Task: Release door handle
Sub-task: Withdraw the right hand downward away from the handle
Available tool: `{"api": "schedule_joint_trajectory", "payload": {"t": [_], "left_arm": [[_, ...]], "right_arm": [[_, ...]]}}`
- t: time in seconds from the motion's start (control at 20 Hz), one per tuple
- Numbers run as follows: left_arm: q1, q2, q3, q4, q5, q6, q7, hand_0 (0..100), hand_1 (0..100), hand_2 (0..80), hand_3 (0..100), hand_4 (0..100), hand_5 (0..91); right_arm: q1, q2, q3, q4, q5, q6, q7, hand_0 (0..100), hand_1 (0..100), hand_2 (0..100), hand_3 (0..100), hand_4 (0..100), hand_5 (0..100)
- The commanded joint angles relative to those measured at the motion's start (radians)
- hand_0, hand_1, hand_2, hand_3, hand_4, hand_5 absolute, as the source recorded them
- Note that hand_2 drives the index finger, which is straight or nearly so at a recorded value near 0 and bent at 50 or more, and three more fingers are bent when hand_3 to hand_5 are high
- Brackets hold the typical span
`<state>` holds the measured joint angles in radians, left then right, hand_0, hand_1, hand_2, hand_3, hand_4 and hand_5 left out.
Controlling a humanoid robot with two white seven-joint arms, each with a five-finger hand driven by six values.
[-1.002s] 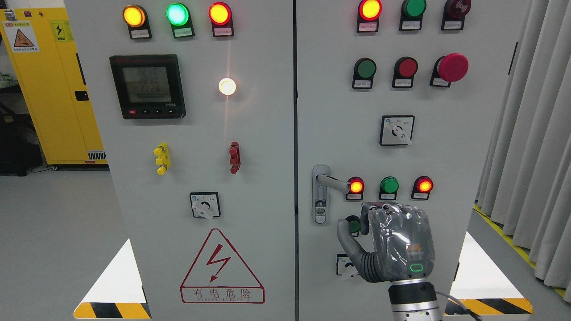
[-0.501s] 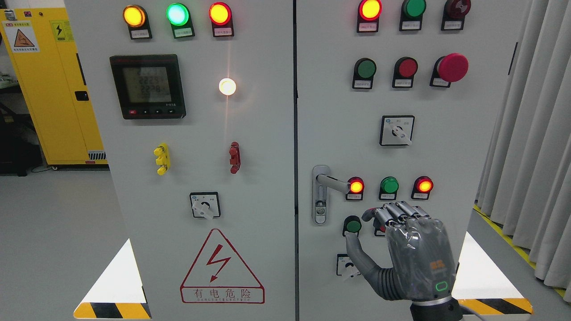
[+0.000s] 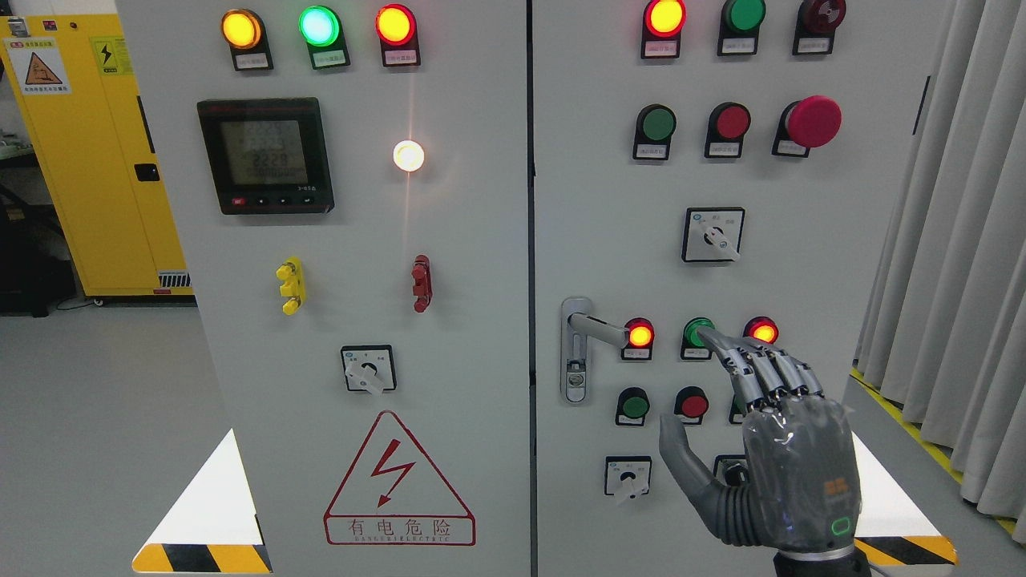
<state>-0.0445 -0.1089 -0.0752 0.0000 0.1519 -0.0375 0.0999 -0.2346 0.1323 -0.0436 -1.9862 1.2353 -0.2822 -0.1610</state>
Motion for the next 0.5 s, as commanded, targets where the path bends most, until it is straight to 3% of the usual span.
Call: {"api": "schedule_joint_trajectory", "payload": {"t": [0.0, 0.45], "left_arm": [[0.000, 0.000, 0.000, -0.012, 0.000, -0.001, 0.000, 12, 56, 0.0, 0, 0, 0.0], [0.000, 0.000, 0.000, -0.012, 0.000, -0.001, 0.000, 12, 56, 0.0, 0, 0, 0.0]], "right_arm": [[0.014, 0.000, -0.022, -0.016, -0.019, -0.002, -0.002, 59, 38, 0, 0, 0, 0], [0.014, 0.000, 0.005, -0.016, -0.019, -0.002, 0.003, 61, 37, 0, 0, 0, 0]]}}
